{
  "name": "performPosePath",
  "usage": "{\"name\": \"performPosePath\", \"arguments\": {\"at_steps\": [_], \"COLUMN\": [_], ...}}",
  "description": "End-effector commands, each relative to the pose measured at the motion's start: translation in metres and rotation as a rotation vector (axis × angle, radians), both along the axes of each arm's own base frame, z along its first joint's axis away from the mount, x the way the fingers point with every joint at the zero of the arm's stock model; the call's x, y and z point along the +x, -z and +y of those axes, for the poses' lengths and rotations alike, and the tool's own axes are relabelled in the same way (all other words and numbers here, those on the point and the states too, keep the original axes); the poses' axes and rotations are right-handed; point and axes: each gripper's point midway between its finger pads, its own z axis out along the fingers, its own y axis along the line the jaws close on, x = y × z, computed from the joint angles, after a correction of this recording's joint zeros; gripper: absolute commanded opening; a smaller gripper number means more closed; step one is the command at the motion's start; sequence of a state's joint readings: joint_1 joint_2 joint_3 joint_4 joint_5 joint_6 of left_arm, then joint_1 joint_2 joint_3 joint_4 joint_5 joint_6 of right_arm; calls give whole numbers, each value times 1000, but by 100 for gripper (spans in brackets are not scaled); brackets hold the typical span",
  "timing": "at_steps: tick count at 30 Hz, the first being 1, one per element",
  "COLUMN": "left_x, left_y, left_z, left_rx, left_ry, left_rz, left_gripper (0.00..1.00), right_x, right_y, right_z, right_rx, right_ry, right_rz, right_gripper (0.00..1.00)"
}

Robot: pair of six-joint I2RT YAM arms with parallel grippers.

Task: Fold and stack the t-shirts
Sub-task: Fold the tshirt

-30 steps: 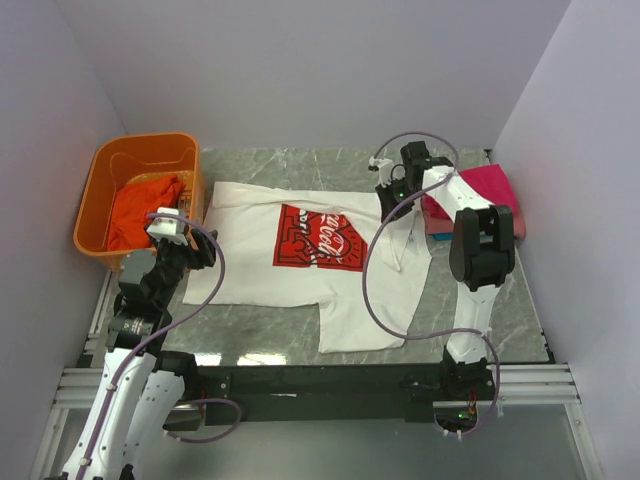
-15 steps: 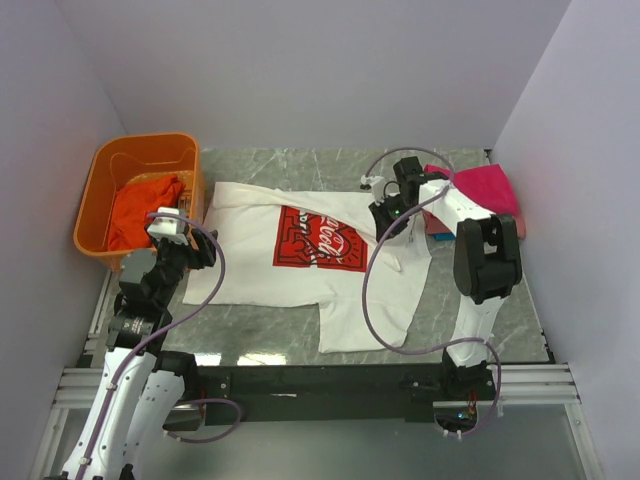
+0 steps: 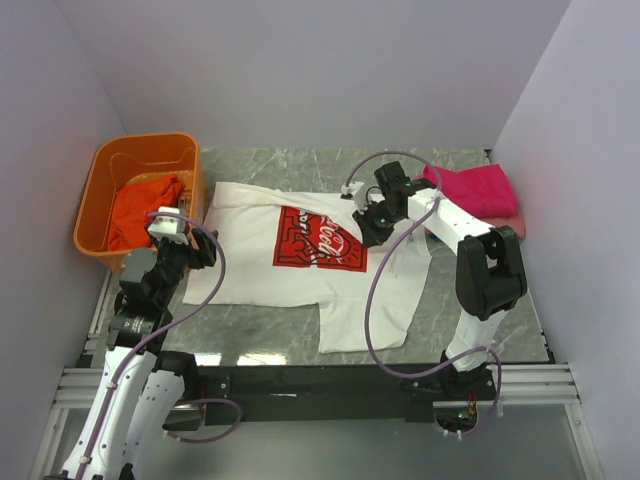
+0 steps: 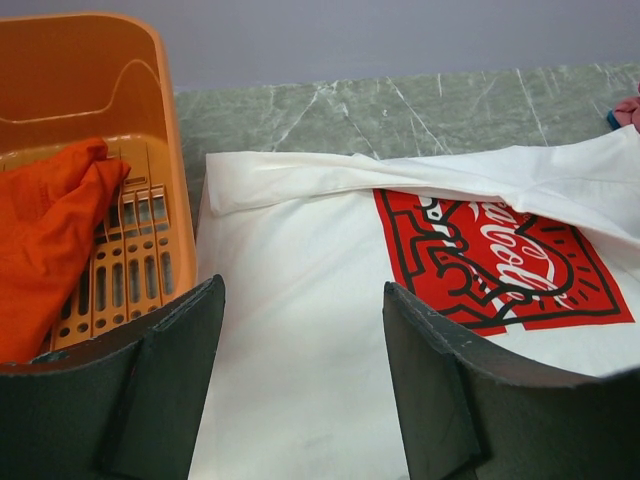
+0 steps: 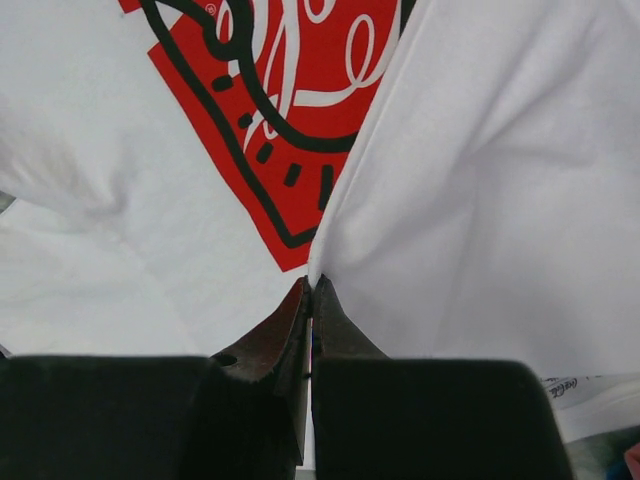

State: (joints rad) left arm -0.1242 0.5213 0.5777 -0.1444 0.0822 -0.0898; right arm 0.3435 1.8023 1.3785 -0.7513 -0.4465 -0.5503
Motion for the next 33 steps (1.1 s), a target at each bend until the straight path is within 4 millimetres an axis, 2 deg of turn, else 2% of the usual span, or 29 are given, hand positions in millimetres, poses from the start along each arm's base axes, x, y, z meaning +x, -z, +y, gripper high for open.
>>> {"name": "performPosePath", "arguments": {"at_steps": [1,14,17,18,19,20,21,22,23,24,26,29,30,33], "left_x": [1,0,0,0,0,1,1,1,0,0,-1,-1,-1,0], "left_y": [-8,-7,-9,-9,-9,-8,-8,-7,-7,-7,-7,-9,-9,-10], "left_z": [-3,-4,-4,-4,-4,-4,-4,-3,-3,-3,-3,-4,-4,-4], "left_rx": [10,9,10,9,10,11,9,11,11,10,8,8,7,10], "left_ry": [17,23,26,28,28,28,26,22,20,20,17,26,26,28], "left_rz": [-31,-31,-36,-34,-36,-30,-29,-27,-28,-26,-31,-37,-35,-39], "left_gripper": [70,70,70,70,70,70,70,70,70,70,71,71,71,71], "right_x": [-2,-6,-10,-9,-10,-13,-6,-14,-18,-17,-16,-7,-2,-3], "right_y": [-8,5,10,6,12,12,2,16,17,17,13,-8,-21,-41], "right_z": [6,16,35,47,58,72,88,94,103,106,104,84,68,44], "right_rx": [-6,-72,-73,-50,-40,-24,4,-15,-20,-27,-29,-5,12,48], "right_ry": [-8,-29,-52,-41,-42,-46,-34,-44,-59,-60,-60,-29,-10,-25], "right_rz": [-36,-37,-25,-19,5,21,18,85,105,121,104,38,9,-27], "right_gripper": [1,2,2,2,2,7,15,21,31,35,43,45,45,45]}}
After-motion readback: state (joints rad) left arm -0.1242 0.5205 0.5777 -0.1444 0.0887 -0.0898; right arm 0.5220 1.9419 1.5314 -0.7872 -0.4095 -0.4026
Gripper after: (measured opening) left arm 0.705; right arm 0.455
